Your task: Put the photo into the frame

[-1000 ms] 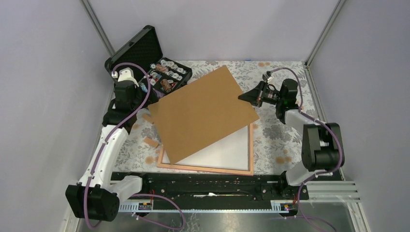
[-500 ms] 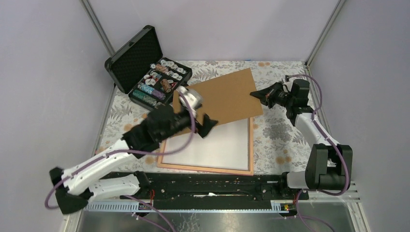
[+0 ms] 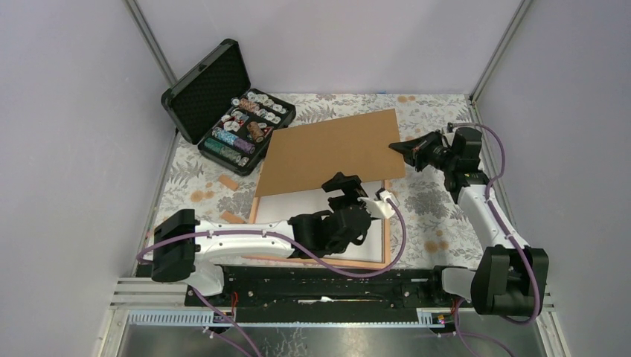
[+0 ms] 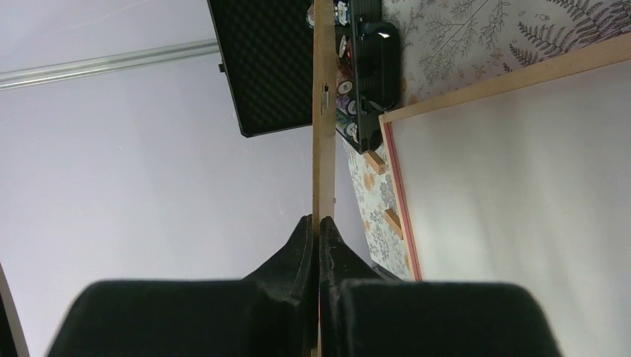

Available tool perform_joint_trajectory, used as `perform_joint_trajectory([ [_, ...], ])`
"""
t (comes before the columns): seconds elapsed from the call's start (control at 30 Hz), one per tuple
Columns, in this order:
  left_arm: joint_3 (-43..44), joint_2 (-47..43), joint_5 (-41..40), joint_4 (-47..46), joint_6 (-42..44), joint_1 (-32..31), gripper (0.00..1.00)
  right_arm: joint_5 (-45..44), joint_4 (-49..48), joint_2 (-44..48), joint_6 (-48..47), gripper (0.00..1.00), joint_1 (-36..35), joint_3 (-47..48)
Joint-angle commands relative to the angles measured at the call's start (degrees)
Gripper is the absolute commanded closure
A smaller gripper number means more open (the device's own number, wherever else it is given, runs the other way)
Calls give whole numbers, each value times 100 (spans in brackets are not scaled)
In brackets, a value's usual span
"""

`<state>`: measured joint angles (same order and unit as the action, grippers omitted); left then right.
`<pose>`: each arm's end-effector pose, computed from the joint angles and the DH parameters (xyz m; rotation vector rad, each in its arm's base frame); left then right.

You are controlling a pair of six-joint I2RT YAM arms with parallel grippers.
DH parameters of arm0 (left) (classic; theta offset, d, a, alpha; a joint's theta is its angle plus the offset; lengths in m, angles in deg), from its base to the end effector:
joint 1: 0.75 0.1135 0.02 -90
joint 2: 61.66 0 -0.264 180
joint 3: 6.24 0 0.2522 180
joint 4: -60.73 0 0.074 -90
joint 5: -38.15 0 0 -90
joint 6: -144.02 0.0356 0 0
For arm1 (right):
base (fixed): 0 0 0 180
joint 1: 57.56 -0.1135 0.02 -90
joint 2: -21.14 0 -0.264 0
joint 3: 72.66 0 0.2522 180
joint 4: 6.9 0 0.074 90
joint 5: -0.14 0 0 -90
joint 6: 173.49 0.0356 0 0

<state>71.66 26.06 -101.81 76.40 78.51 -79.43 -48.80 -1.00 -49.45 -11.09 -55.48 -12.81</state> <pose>0.0945 -0.3334 0.2926 1.0707 1.5177 0.2269 0.2773 0.0133 0.2866 0.7655 1.9281 1.4689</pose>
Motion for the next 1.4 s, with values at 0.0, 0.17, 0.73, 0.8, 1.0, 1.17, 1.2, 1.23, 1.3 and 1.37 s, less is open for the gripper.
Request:
perform_joint_trajectory([
  [0.0,108,-28,-1146,-1219,837,-16,17,104,-49,471,257,100,-7,114],
  [0.17,-50,-29,-1274,-1643,1296,-8,36,180,147,645,160,100,-6,127],
  [0.73,616,-924,-242,902,22,26,100,303,2181,503,-2883,3,-7,1567],
  [0.8,688,-1215,97,1386,-365,36,100,-134,2654,426,-3686,0,-4,2134],
  [1.0,816,-2001,761,2405,-922,49,100,275,2120,743,-5522,0,-1,2879],
  [1.17,820,-2685,1463,2716,-892,52,100,2380,1202,1281,-6780,0,-7,2613],
  [1.2,812,-2772,1526,2722,-879,54,100,2817,918,1409,-6823,0,-7,2495],
  [1.23,811,-2839,1576,2748,-863,54,100,3128,679,1521,-6856,0,-7,2406],
  [1.3,818,-2932,1772,2844,-832,52,100,3402,454,1670,-6873,0,-51,2309],
  [1.37,806,-2987,2030,2923,-766,53,100,3584,321,1644,-6854,2,-428,2302],
])
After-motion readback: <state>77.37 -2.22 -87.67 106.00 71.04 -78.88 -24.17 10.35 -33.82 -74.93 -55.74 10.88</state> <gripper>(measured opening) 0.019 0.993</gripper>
